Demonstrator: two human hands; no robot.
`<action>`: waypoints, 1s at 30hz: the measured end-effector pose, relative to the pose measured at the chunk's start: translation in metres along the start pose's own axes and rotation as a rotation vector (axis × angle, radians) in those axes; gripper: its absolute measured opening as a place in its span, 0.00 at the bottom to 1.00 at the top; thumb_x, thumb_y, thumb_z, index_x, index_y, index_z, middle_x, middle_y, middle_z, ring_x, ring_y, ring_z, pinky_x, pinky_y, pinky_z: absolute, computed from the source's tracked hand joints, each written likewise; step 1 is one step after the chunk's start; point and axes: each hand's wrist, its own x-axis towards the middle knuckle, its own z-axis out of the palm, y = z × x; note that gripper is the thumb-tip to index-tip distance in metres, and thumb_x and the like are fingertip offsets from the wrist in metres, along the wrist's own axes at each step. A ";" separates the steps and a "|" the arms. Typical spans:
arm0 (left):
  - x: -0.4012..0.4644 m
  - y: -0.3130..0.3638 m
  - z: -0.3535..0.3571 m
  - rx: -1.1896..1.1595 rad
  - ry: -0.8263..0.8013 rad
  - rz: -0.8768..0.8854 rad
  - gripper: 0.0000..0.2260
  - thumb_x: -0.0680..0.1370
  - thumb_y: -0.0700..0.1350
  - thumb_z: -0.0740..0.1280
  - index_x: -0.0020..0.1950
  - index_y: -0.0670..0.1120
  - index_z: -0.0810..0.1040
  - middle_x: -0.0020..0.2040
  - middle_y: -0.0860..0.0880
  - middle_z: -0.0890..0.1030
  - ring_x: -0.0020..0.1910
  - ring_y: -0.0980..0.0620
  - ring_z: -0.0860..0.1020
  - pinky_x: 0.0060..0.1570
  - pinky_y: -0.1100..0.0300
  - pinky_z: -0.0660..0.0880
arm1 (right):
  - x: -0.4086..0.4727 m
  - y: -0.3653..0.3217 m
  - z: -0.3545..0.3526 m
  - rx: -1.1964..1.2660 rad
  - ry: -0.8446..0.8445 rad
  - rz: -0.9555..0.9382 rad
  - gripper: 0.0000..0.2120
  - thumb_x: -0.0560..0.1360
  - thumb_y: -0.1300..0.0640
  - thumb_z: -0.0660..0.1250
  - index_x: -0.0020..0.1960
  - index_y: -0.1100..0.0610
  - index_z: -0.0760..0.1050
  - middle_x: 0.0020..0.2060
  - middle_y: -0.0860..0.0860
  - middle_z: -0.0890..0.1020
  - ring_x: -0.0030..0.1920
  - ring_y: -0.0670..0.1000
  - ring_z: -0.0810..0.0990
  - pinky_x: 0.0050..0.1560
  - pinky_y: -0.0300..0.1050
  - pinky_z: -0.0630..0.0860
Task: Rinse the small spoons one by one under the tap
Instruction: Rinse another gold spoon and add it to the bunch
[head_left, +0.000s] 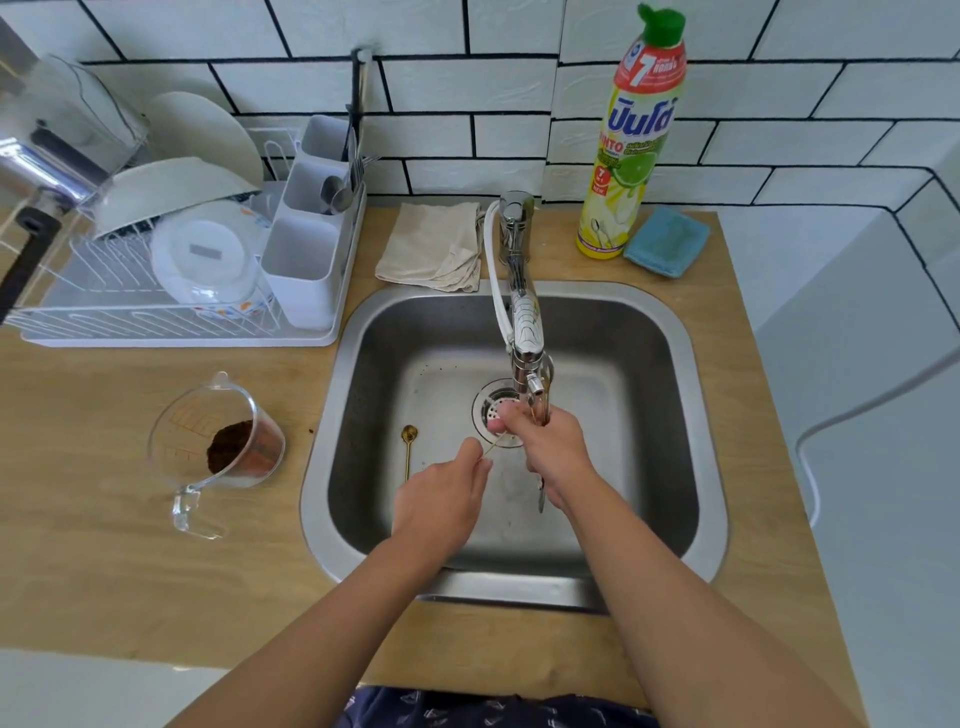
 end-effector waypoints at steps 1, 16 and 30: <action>0.000 0.001 0.000 -0.001 0.002 0.005 0.09 0.85 0.58 0.49 0.50 0.55 0.61 0.31 0.53 0.74 0.28 0.50 0.75 0.29 0.56 0.74 | 0.002 0.000 0.001 -0.015 0.005 0.013 0.08 0.80 0.49 0.70 0.47 0.52 0.84 0.43 0.46 0.89 0.24 0.38 0.72 0.31 0.37 0.66; 0.012 0.000 -0.011 -0.926 -0.305 -0.366 0.16 0.85 0.53 0.57 0.47 0.45 0.78 0.30 0.50 0.72 0.27 0.55 0.67 0.28 0.62 0.65 | 0.009 0.002 -0.005 0.175 -0.093 0.110 0.14 0.84 0.48 0.65 0.54 0.58 0.82 0.48 0.52 0.89 0.24 0.45 0.58 0.24 0.38 0.59; 0.013 0.007 -0.021 -1.485 -0.493 -0.532 0.13 0.86 0.50 0.57 0.48 0.44 0.73 0.29 0.49 0.69 0.21 0.56 0.57 0.23 0.63 0.56 | 0.010 -0.005 -0.012 0.290 -0.230 0.054 0.08 0.84 0.58 0.64 0.58 0.55 0.81 0.53 0.53 0.88 0.23 0.42 0.58 0.23 0.36 0.59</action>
